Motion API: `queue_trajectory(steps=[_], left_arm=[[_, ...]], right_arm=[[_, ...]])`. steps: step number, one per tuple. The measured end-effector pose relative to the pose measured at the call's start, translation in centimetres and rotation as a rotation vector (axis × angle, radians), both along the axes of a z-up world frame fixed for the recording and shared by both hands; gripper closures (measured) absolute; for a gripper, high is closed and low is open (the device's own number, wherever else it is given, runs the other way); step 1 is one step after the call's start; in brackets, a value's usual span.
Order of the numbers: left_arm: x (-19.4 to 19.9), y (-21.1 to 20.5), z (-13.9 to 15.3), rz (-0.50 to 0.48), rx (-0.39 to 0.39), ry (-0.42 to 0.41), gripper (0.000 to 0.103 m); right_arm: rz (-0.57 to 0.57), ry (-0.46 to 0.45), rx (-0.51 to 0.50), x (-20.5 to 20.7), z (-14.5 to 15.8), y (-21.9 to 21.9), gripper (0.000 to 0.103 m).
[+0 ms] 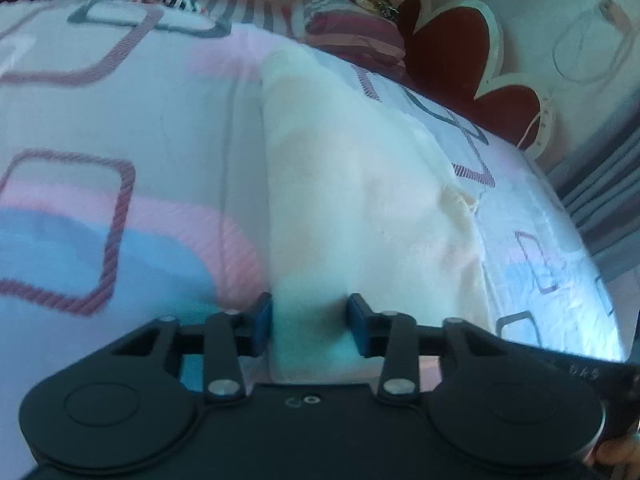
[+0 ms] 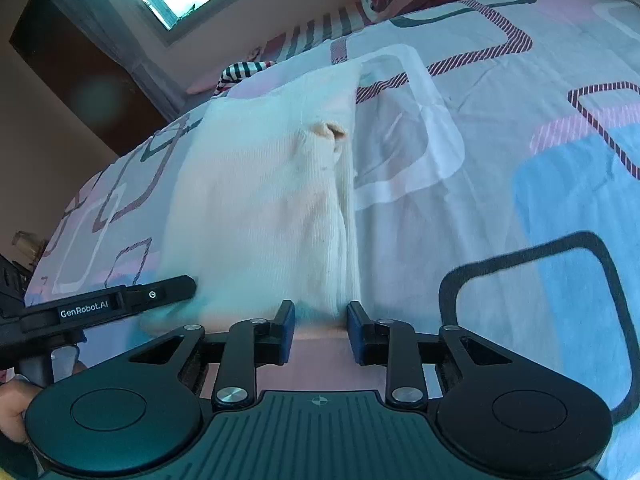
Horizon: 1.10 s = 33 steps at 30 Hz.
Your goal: Fold small clothes
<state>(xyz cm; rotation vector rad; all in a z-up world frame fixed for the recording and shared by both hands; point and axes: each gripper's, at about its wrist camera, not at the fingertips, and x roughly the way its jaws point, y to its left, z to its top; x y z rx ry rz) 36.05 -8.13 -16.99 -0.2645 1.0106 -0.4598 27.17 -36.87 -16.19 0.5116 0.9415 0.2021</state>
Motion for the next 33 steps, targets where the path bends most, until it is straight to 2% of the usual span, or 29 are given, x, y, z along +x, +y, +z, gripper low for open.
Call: queue_trajectory(steps=[1,3,5,10,13,16,18,20,29,32,33], left_arm=[[0.0,0.0,0.0,0.004,0.0,0.0,0.066],[-0.1,-0.1,0.0,0.008,-0.002,-0.001,0.07],[-0.3,-0.2,0.2,0.01,-0.008,-0.001,0.078],[-1.5,-0.8,0.8,-0.02,0.0,-0.023,0.08],[-1.4,-0.8,-0.4,-0.003,0.023,-0.018,0.074],[-1.3,-0.6,0.0,-0.012,0.029,-0.013,0.069],[-1.3,-0.5,0.4,-0.014,0.05,-0.015,0.06],[-1.4,-0.3,0.8,0.004,0.055,-0.016,0.041],[-0.6,-0.9,3.1,0.05,0.06,-0.101,0.039],[0.4,-1.2,3.3,0.072,0.068,-0.108,0.039],[0.7,-1.2,3.5,0.072,0.068,-0.115,0.039]], right_arm=[[0.002,0.002,-0.009,0.0,0.0,0.1,0.091],[-0.008,0.006,-0.008,0.2,0.1,-0.2,0.095],[-0.021,0.0,-0.007,0.0,0.2,-0.4,0.097],[-0.009,-0.069,-0.069,-1.5,1.7,-0.5,0.098],[-0.015,0.02,-0.171,-1.2,-0.9,-0.5,0.103],[-0.008,-0.017,-0.137,-1.4,-0.4,-0.7,0.103],[-0.032,-0.036,-0.129,-1.7,0.2,-1.2,0.103],[-0.049,-0.047,-0.104,-1.7,0.8,-1.7,0.103],[-0.061,-0.091,-0.077,-0.2,2.5,-1.5,0.1],[-0.052,-0.07,-0.062,0.5,1.9,-0.9,0.094],[-0.049,-0.073,-0.061,0.7,1.9,-0.7,0.089]])
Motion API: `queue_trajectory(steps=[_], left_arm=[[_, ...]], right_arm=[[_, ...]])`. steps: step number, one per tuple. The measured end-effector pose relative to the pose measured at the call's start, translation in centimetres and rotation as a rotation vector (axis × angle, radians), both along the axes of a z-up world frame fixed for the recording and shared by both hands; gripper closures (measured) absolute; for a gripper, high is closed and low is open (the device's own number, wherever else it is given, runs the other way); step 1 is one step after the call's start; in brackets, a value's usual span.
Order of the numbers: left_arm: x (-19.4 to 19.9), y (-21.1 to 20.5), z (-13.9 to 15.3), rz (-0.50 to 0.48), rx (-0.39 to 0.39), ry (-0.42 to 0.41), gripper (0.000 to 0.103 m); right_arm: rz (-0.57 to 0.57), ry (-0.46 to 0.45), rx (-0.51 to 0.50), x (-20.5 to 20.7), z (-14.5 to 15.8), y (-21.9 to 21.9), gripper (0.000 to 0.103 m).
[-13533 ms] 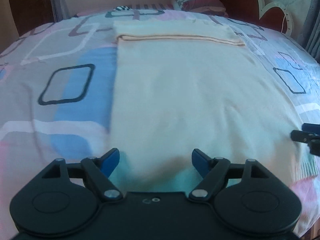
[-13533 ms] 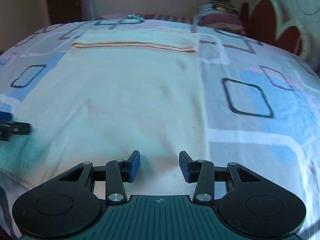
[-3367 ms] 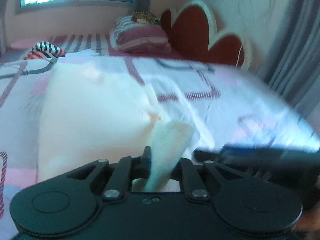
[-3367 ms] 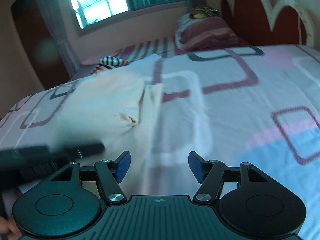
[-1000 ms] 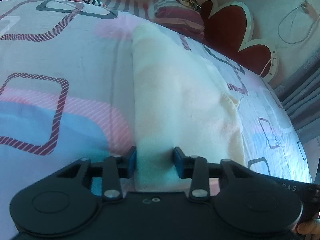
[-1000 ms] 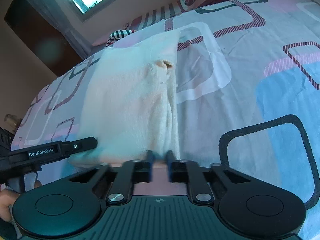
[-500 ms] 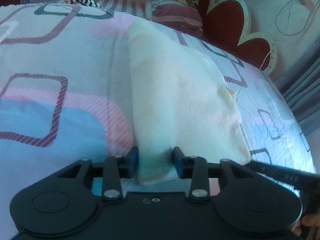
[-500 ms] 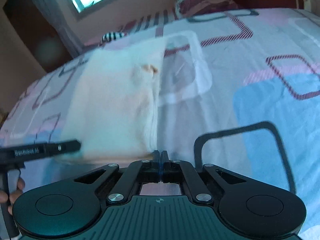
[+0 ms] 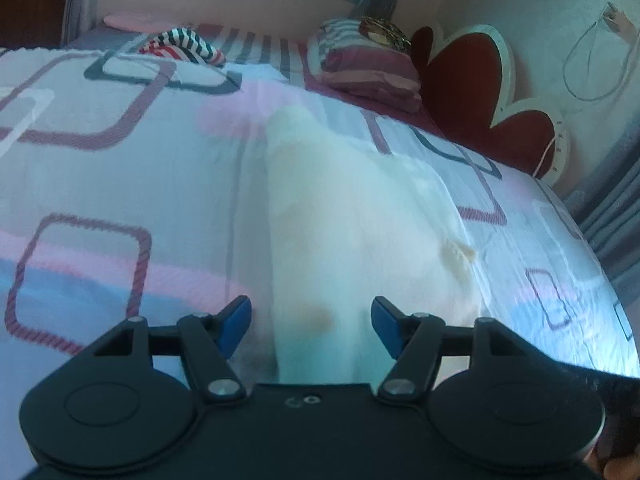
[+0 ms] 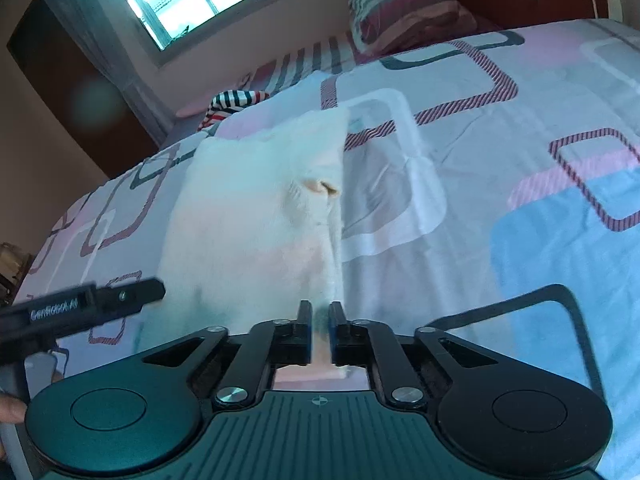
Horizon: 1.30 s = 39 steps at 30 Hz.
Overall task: Fold small clothes
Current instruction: 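Grip the sweater bundle with the right tool while the left tool grips beside it, then fold the bundle edge over with both tools and open them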
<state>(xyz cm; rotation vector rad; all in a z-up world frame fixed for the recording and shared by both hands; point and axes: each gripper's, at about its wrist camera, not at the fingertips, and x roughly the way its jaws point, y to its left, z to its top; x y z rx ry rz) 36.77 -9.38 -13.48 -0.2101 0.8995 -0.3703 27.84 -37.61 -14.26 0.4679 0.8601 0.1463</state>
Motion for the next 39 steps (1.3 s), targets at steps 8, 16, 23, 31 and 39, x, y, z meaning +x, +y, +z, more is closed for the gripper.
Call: queue_trajectory(steps=[8,16,23,31,39], left_arm=[[4.5,-0.6,1.4,0.028,-0.007,-0.03,0.028],[10.0,-0.9,-0.3,0.076,-0.05,0.026,0.03],[13.7,-1.0,-1.9,0.097,-0.116,0.076,0.034],[14.9,-0.8,-3.2,0.125,-0.154,0.052,0.068],[14.2,-1.5,-3.1,0.092,-0.087,-0.03,0.062]], right_arm=[[0.013,-0.081,-0.057,3.6,2.0,0.0,0.056],[-0.076,-0.054,0.044,10.7,0.9,-2.3,0.056],[-0.1,-0.017,0.077,16.1,-1.3,-3.4,0.056],[-0.045,-0.087,0.077,18.0,-2.1,-2.0,0.093],[-0.056,-0.094,-0.077,17.7,-3.5,-2.2,0.094]])
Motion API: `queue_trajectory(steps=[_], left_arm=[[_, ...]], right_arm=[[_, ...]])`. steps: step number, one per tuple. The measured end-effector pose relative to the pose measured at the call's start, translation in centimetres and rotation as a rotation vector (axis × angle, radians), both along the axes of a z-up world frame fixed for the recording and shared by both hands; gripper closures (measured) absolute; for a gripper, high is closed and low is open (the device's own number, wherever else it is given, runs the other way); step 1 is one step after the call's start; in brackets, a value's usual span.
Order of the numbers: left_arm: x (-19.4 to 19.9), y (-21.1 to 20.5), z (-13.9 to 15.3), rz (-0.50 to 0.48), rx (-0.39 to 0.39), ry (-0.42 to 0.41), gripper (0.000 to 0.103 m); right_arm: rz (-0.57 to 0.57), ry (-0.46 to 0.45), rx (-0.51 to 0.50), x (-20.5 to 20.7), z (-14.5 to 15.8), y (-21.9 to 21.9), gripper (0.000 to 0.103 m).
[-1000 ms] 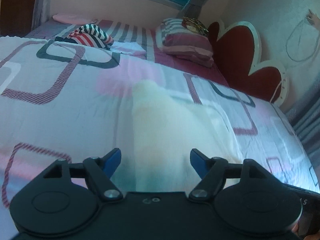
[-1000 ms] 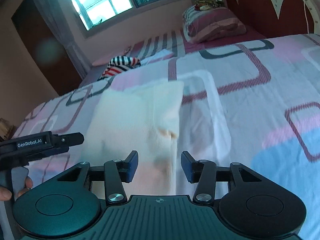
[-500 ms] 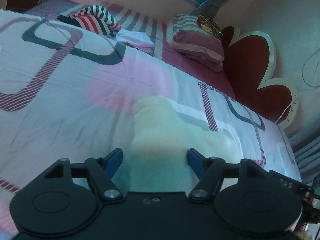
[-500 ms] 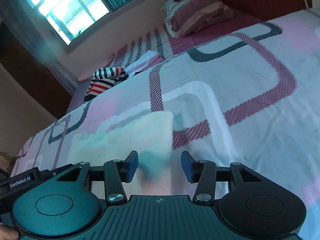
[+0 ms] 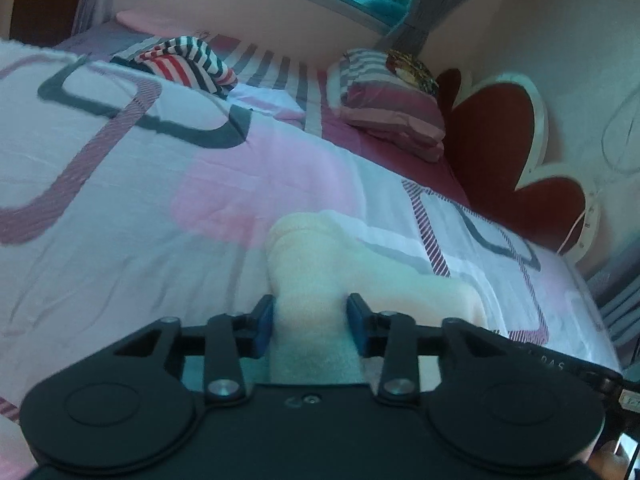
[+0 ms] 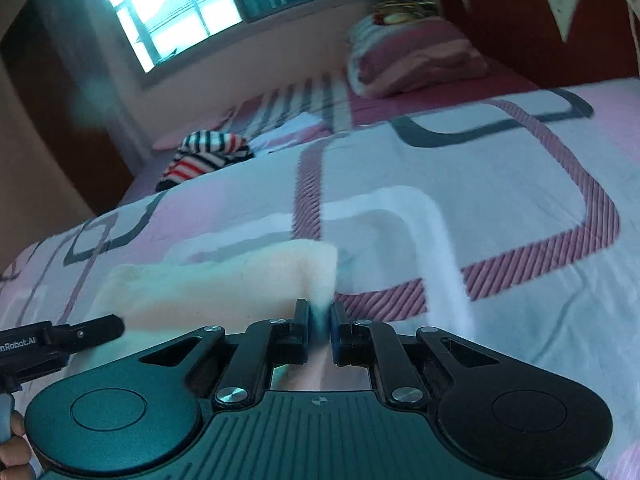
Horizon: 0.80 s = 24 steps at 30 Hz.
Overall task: Fold small clothes
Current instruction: 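Fold the bundle edge over with both tools and open them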
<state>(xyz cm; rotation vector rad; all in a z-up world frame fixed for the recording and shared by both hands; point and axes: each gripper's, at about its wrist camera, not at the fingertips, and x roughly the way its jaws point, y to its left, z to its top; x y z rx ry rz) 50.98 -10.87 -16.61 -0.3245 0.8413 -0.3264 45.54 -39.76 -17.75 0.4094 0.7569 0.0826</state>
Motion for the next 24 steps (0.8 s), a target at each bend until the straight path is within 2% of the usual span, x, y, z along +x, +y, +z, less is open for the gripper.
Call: queue_trajectory(steps=[1,2,4,5,7,9,11,16,24], left_arm=[[-0.1,-0.1,0.5,-0.008,0.018,-0.013,0.056],[-0.3,-0.1,1.0,0.004,0.038,-0.026,0.039],[-0.7,0.1,1.6,0.035,0.049,-0.056,0.026],[-0.7,0.0,1.8,0.031,0.054,-0.061,0.026],[-0.2,-0.6,1.6,0.018,0.083,-0.042,0.029],[0.4,-1.1,1.0,0.019,0.11,-0.013,0.03],[0.7,-1.2,0.3,0.025,0.119,0.01,0.027],[0.7,-1.4,0.2,0.027,0.145,0.018,0.023],[-1.0,-1.4,2.0,0.013,0.175,-0.01,0.026]], right_arm=[[0.004,0.002,0.001,-0.2,0.1,0.0,0.093],[0.015,0.003,-0.01,-0.3,0.3,0.1,0.093],[0.023,-0.015,-0.037,-0.6,1.2,0.4,0.089],[0.017,-0.031,-0.031,-0.6,1.6,0.4,0.086],[-0.01,-0.081,-0.018,-1.0,2.5,0.6,0.074],[0.015,-0.079,-0.023,-0.7,2.7,1.3,0.071],[0.048,-0.054,-0.046,-0.3,2.1,2.3,0.071],[0.034,0.003,-0.117,0.6,1.0,2.8,0.07],[0.061,-0.06,-0.087,-2.0,3.5,2.8,0.07]])
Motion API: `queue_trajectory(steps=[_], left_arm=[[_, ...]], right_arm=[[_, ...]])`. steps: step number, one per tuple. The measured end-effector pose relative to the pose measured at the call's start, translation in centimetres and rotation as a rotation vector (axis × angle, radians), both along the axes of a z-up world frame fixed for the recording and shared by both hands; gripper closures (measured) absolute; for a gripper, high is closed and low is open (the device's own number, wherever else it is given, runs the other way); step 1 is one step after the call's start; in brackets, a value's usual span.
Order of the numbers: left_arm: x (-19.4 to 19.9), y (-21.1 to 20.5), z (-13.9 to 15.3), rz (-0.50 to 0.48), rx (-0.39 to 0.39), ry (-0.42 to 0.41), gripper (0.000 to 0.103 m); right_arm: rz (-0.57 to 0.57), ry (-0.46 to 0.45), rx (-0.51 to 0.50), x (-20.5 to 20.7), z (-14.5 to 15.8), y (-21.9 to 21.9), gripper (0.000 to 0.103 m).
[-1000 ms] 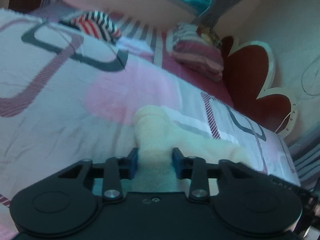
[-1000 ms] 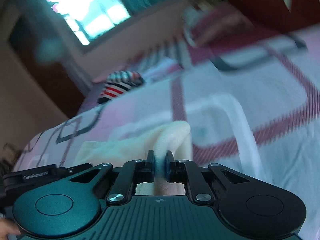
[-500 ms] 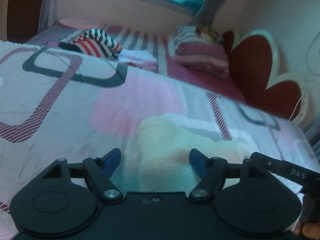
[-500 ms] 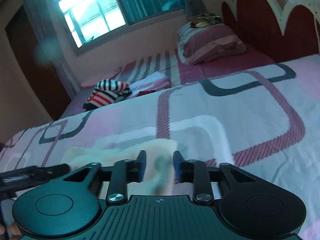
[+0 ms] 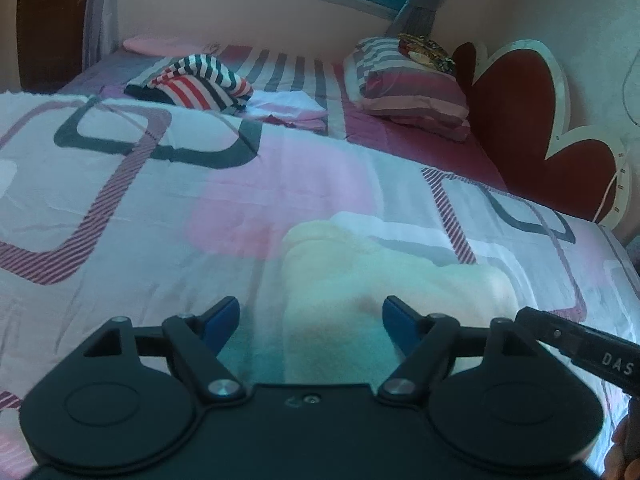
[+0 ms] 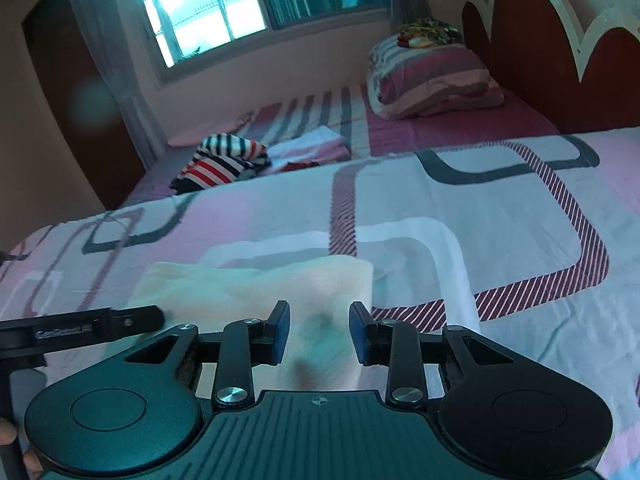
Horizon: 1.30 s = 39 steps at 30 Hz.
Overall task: Fold small clothes
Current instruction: 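Fold the bundle edge over with both tools and open them, then close the right tool on the sweater end while the left tool grips beside it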
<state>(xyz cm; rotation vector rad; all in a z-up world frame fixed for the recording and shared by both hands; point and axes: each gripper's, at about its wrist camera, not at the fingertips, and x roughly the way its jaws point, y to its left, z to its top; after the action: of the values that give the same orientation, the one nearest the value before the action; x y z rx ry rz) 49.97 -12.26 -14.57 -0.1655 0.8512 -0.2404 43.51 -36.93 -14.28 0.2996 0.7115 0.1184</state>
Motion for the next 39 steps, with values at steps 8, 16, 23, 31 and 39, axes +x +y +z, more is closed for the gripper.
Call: queue_trajectory(steps=[8,16,23,31,39], left_arm=[[-3.9,1.2,1.4,-0.033,-0.033,-0.015,0.026],[-7.6,1.3,-0.2,-0.074,-0.019,-0.006,0.029],[-7.3,0.7,-1.5,-0.092,-0.029,0.055,0.025],[-7.4,1.2,-0.9,-0.081,-0.072,0.087,0.019],[-6.2,0.8,-1.5,-0.101,-0.123,0.119,0.021]], right_arm=[[0.053,-0.048,-0.006,-3.9,1.5,1.4,0.071],[0.081,-0.016,-0.047,-7.6,0.0,2.2,0.071],[0.05,0.052,-0.021,-7.4,-1.7,1.3,0.07],[0.031,0.085,0.088,-8.2,-0.9,-0.1,0.044],[0.002,0.081,0.159,-6.9,-0.8,-0.4,0.025]])
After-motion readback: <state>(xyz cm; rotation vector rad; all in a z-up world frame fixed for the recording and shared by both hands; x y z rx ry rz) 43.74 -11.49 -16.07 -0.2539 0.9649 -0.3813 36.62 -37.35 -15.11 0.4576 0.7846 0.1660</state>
